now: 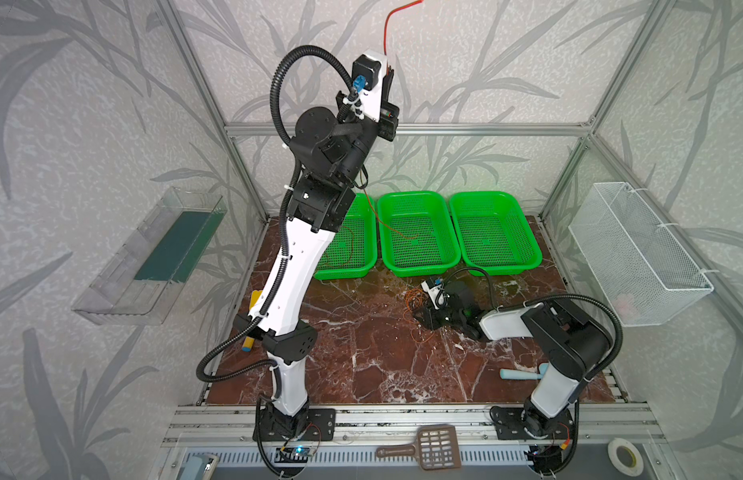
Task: Untangle the cables
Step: 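Raise the red wire higher with the left gripper, pulling it free of the pile, then lower the red wire into the green basket nearest the left arm and release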
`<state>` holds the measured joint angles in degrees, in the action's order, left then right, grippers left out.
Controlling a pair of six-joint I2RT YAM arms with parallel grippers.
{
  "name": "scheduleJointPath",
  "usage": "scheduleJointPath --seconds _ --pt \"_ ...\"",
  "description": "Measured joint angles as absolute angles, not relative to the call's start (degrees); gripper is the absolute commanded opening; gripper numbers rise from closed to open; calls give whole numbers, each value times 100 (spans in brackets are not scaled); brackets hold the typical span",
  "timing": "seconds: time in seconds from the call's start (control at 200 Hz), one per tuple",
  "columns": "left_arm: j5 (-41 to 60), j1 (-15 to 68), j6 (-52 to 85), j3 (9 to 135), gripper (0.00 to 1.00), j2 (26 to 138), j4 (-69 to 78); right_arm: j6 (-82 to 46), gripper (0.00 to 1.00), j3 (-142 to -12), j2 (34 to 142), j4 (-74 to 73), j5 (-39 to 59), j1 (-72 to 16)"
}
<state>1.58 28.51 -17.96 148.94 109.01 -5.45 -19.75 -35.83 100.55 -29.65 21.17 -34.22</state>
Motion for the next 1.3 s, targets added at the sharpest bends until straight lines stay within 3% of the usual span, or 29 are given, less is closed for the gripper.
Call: scheduleJointPath --seconds 0.645,0.965,1.299 --pt "-217 1750 -2045 13821 0 10849 -379 -1833 42 -3518 9657 -2224 2102 -3428" --pt "-340 1389 -1780 11679 0 10503 -40 -1710 63 -3564 9432 -1903 2047 -3430" --pt "-292 910 -683 9074 0 10055 423 -1260 69 -3962 8187 -777 1575 -3417"
